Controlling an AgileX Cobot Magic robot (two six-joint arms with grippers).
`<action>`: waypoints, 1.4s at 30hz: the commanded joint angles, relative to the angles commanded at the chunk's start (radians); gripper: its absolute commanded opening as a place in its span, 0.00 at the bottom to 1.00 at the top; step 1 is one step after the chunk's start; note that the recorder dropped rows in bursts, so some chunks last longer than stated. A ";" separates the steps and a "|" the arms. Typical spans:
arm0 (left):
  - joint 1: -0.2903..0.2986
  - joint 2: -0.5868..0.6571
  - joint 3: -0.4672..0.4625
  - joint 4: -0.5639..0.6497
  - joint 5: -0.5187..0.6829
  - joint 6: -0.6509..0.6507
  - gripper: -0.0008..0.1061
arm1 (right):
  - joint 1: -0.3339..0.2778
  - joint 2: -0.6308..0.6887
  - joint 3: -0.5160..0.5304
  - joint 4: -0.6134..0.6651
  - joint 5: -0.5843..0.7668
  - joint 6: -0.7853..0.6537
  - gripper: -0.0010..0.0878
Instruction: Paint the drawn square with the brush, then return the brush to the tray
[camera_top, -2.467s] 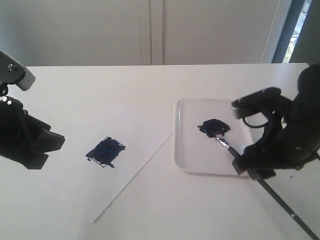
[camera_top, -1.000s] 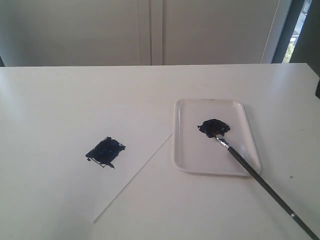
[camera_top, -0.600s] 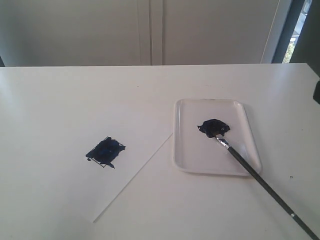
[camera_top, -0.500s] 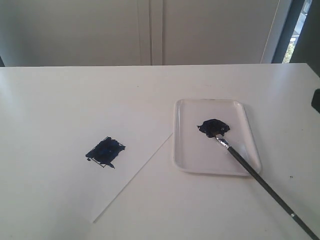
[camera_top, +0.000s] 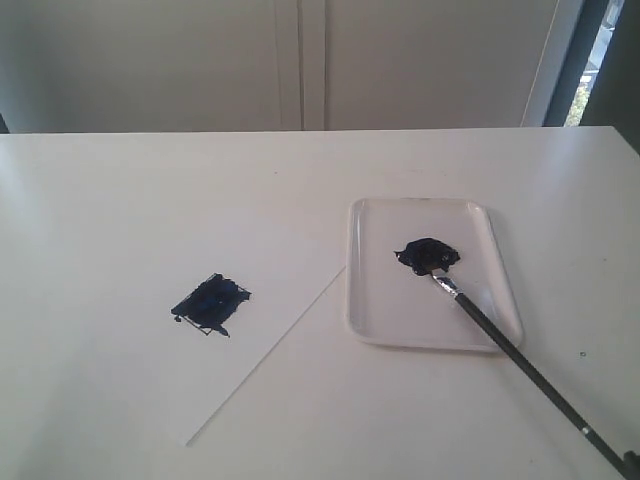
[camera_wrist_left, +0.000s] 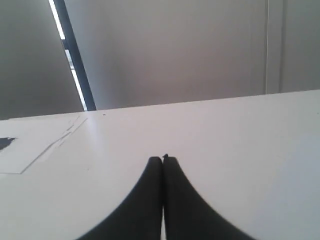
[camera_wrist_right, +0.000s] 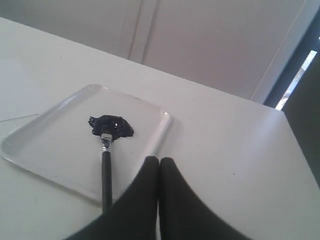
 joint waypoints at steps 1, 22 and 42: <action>0.011 -0.022 0.000 0.000 0.012 0.000 0.01 | -0.016 -0.021 0.000 -0.024 0.025 0.000 0.01; 0.054 -0.034 0.000 0.003 0.190 0.000 0.01 | -0.151 -0.170 0.000 -0.009 0.306 0.017 0.01; 0.054 -0.034 0.000 0.006 0.507 0.000 0.01 | -0.151 -0.170 0.000 -0.014 0.305 0.019 0.01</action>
